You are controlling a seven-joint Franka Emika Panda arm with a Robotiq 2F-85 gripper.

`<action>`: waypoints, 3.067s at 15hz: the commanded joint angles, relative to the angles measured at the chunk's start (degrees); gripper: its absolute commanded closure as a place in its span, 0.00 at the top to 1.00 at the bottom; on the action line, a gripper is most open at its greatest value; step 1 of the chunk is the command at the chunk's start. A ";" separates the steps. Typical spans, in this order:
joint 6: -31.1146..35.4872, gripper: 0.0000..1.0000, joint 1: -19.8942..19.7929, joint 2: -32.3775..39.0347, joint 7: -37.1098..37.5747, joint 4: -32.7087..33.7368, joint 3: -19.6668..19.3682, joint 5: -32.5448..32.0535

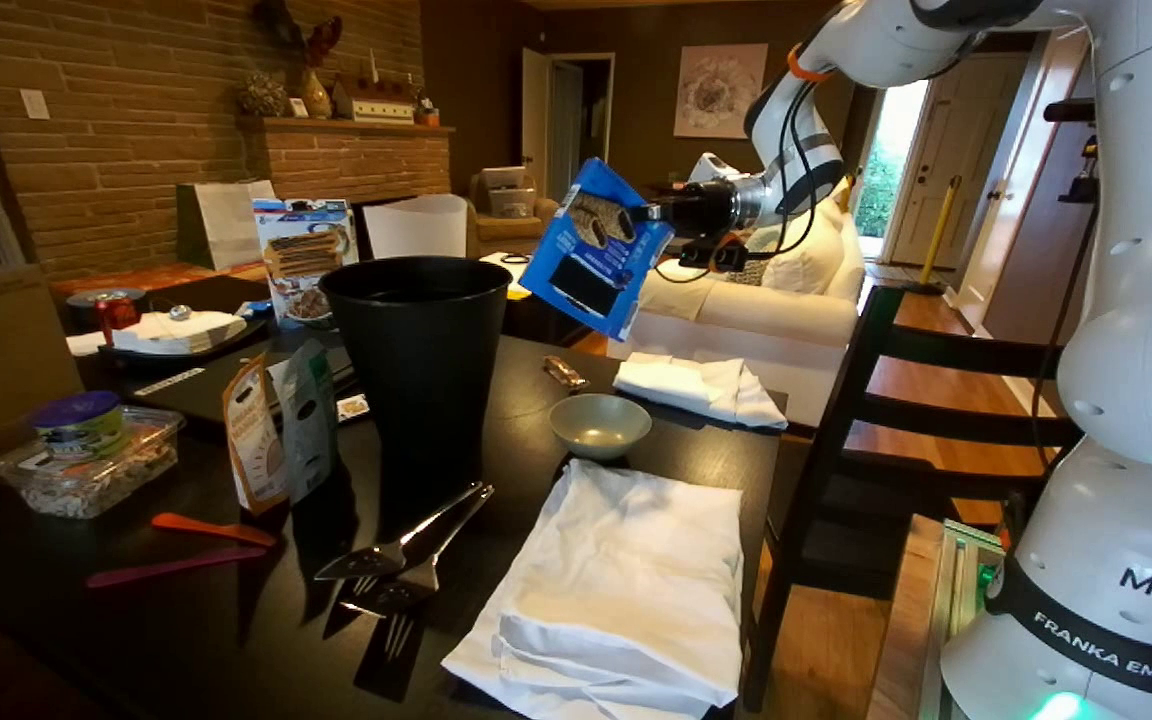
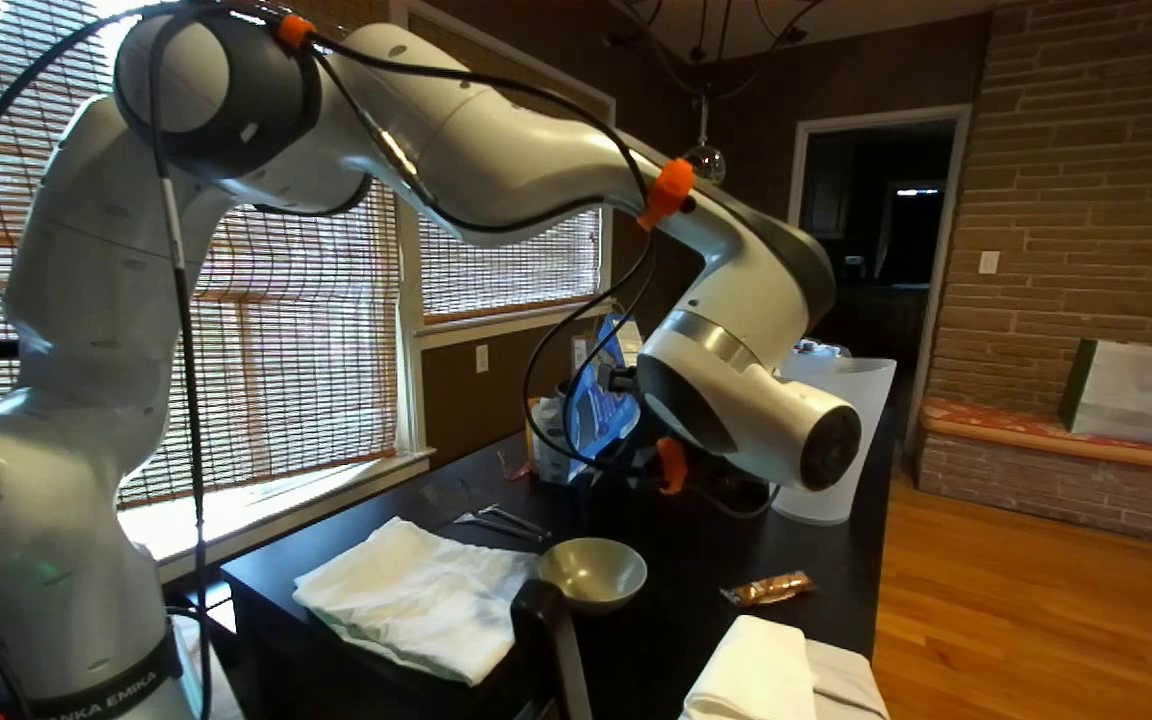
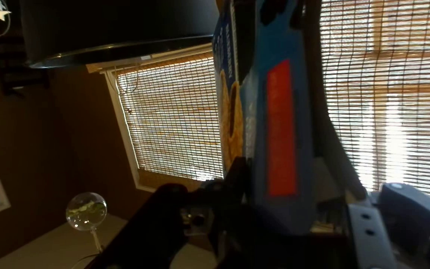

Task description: Put the object which is in the box, on the table

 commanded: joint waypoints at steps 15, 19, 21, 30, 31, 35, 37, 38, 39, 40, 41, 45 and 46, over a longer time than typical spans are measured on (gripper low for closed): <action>-13.98 0.09 -4.27 9.98 -13.25 4.60 0.45 1.39; -11.79 0.09 -4.04 11.42 -17.10 6.36 0.18 0.63; -11.56 0.09 -3.93 11.86 -17.86 6.68 0.20 0.34; -15.70 0.09 -4.90 12.79 -12.51 7.60 1.28 3.45; -16.24 0.09 -5.15 12.92 -11.17 7.17 1.59 5.00; -17.57 0.09 -5.64 13.21 -6.80 6.83 2.19 7.86; -18.04 0.09 -5.55 13.15 -4.20 6.79 2.22 8.64; -14.89 0.09 -4.16 13.05 -7.96 8.28 0.80 5.69; -13.73 0.09 -3.65 12.46 -8.64 7.86 0.56 5.63; -15.03 0.09 -3.99 12.67 -6.70 8.06 0.94 5.69; -14.03 0.09 -3.68 12.30 -7.32 7.82 0.89 5.98; -14.90 0.09 -3.73 12.73 -5.98 8.04 1.48 6.49; -17.20 0.09 -4.34 13.00 -2.66 7.79 2.20 7.31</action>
